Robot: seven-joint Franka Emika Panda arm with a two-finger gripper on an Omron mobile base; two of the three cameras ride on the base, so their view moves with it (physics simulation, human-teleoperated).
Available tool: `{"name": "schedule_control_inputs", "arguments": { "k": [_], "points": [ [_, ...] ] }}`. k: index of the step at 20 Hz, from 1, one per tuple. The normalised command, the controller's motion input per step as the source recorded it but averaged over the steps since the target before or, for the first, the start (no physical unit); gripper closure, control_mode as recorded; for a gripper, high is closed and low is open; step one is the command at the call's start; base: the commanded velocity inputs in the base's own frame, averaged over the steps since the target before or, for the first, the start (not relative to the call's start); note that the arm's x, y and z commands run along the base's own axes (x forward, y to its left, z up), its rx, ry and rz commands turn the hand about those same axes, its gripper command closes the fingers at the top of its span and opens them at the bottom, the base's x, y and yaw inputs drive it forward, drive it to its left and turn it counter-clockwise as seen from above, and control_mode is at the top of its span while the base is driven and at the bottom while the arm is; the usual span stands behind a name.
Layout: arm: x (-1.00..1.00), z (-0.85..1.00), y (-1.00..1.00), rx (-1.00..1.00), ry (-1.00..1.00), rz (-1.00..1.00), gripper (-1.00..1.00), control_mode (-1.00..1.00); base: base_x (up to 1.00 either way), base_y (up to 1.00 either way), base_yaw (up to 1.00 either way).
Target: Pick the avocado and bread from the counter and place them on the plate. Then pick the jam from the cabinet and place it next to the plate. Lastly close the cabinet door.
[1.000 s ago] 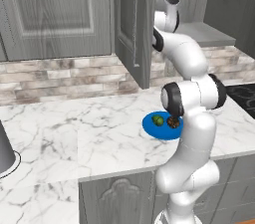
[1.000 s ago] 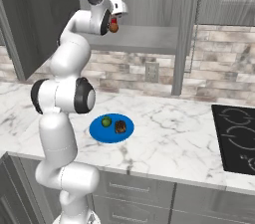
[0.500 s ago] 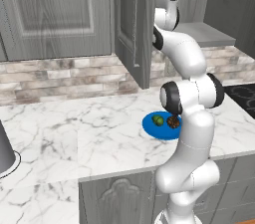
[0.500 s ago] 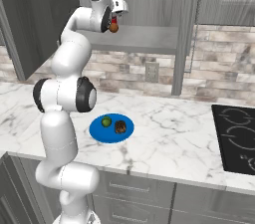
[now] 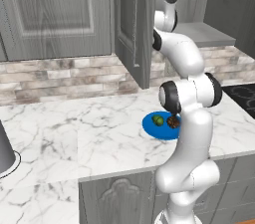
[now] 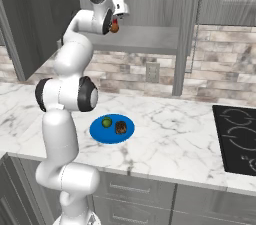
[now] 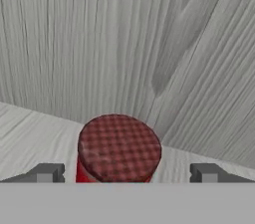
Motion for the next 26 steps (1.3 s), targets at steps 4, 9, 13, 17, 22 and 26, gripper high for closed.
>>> {"name": "schedule_control_inputs", "arguments": {
  "k": [4,9,13,17,22,26],
  "points": [
    [0.39,-0.13,0.08,0.00,0.01,0.00,-1.00,-1.00,0.00,0.00,0.00],
    [0.47,-0.17,0.05,0.00,0.01,0.00,-1.00,-1.00,0.00,0.00,0.00],
    [0.35,-0.12,0.00,0.00,0.00,0.00,-1.00,-1.00,0.00,0.00,0.00],
    [0.06,-0.05,0.00,0.00,0.00,0.00,1.00,-1.00,0.00,0.00,0.00],
    [-0.06,-0.05,-0.01,0.00,0.00,0.00,1.00,-1.00,0.00,0.00,0.00],
    [-0.36,-0.01,-0.04,0.01,-0.04,-0.01,1.00,-1.00,0.00,0.00,0.00]
  ]
}}
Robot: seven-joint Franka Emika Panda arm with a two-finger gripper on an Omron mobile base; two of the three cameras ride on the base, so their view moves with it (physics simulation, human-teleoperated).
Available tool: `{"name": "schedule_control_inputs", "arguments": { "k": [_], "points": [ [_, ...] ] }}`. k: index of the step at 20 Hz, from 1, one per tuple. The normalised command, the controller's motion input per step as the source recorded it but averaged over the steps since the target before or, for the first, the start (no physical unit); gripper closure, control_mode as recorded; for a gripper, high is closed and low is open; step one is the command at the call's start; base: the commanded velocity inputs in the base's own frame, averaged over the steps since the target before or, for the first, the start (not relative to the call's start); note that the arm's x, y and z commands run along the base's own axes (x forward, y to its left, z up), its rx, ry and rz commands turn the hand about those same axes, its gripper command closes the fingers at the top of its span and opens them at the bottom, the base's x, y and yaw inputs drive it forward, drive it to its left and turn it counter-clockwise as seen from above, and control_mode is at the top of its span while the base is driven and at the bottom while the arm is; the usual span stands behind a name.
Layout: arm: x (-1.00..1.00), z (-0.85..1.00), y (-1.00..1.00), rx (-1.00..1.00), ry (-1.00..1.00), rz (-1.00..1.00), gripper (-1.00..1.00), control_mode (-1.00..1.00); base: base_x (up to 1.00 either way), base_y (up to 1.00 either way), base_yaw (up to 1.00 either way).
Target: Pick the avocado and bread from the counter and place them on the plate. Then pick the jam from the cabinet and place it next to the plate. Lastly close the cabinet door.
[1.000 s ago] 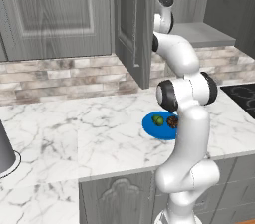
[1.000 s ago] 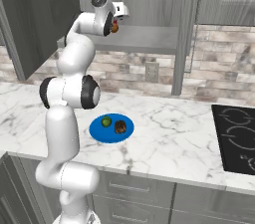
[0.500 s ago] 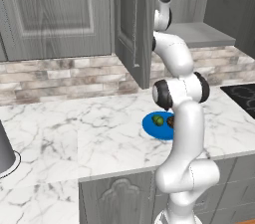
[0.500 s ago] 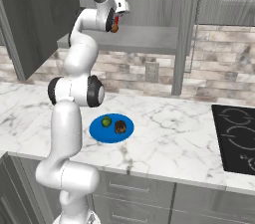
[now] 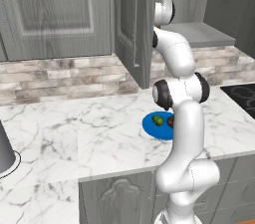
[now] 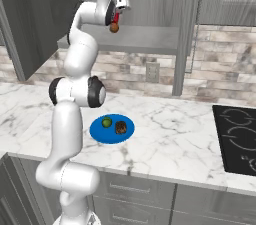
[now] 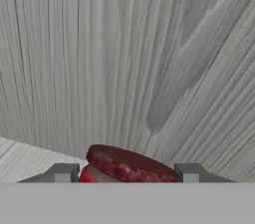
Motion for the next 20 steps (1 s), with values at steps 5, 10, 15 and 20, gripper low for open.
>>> {"name": "schedule_control_inputs", "arguments": {
  "k": [5,10,15,20],
  "points": [
    [-0.72,0.00,-0.07,0.05,-0.16,0.00,1.00,-1.00,0.00,0.00,0.00],
    [-0.97,0.03,-0.03,0.05,-0.30,0.00,1.00,-1.00,0.00,0.00,0.00],
    [-0.92,0.13,0.00,0.06,-0.37,0.00,1.00,-1.00,0.00,0.00,0.00],
    [-0.93,0.02,0.00,0.05,-0.37,0.00,1.00,-1.00,0.00,0.00,0.00]
  ]
}}
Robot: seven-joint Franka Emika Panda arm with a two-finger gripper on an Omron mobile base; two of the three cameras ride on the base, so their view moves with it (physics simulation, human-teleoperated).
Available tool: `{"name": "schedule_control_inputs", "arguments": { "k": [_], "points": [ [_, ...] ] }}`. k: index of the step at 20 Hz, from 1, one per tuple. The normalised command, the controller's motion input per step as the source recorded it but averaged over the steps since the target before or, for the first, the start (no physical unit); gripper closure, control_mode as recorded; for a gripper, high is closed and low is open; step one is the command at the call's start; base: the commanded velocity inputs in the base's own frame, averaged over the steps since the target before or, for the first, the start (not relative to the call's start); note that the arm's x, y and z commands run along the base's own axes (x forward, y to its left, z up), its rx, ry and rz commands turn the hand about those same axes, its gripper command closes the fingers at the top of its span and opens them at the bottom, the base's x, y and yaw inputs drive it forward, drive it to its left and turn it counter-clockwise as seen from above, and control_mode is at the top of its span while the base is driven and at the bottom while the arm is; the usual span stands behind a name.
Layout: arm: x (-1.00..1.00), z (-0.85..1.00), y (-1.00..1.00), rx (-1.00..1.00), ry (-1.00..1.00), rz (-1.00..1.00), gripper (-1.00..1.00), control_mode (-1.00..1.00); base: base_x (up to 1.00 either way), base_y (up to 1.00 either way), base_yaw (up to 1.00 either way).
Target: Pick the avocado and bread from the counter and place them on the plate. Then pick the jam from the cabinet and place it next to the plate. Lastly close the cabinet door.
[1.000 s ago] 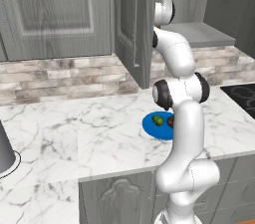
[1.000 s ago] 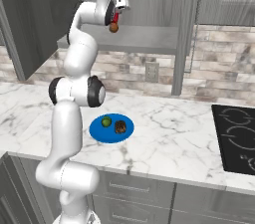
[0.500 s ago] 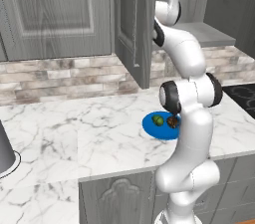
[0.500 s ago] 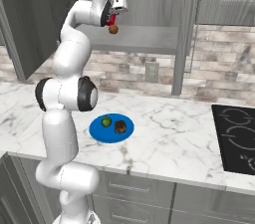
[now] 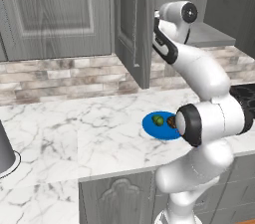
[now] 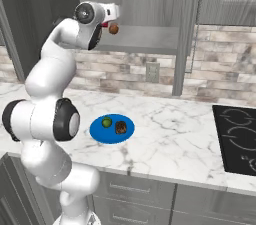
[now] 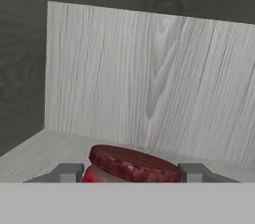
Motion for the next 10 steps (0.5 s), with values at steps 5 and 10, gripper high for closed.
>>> {"name": "schedule_control_inputs", "arguments": {
  "k": [5,10],
  "points": [
    [-0.86,0.20,0.00,0.06,-0.36,0.00,1.00,-1.00,0.00,0.00,0.00],
    [-0.85,0.49,0.00,0.10,-0.27,0.02,1.00,-1.00,0.00,0.00,0.00]
  ]
}}
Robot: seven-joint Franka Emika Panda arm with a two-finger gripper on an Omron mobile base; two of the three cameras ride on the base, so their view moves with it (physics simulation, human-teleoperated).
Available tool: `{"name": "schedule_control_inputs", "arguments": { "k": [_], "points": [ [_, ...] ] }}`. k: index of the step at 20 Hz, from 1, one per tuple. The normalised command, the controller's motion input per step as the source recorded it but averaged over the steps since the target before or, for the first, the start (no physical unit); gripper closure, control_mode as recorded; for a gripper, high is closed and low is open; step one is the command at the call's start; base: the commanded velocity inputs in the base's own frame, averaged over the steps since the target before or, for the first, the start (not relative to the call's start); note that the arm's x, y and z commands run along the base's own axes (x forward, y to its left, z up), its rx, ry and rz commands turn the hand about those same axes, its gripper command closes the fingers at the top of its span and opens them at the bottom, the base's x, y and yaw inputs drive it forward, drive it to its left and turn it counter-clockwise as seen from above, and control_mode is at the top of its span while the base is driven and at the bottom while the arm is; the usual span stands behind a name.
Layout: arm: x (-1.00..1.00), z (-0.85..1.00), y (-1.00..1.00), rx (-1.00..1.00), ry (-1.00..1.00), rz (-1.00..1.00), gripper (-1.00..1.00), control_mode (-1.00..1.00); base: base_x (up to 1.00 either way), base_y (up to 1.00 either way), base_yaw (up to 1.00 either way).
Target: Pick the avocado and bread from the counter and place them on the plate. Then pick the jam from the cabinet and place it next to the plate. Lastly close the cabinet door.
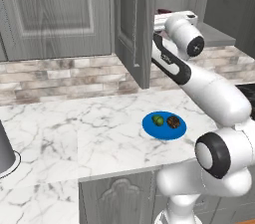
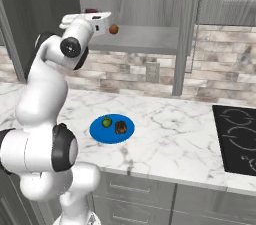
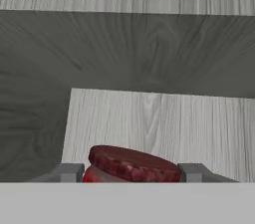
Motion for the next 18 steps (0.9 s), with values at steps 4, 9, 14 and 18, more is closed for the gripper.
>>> {"name": "schedule_control_inputs", "arguments": {
  "k": [4,9,14,18],
  "points": [
    [-0.91,0.63,0.00,0.12,-0.11,0.06,1.00,-1.00,0.00,0.00,0.00],
    [-1.00,0.40,-0.08,0.13,-0.01,0.08,1.00,-1.00,0.00,0.00,0.00],
    [-1.00,0.08,-0.19,0.12,0.06,0.06,1.00,-1.00,0.00,0.00,0.00],
    [-0.98,-0.14,-0.18,0.08,0.18,0.08,1.00,-1.00,0.00,0.00,0.00]
  ]
}}
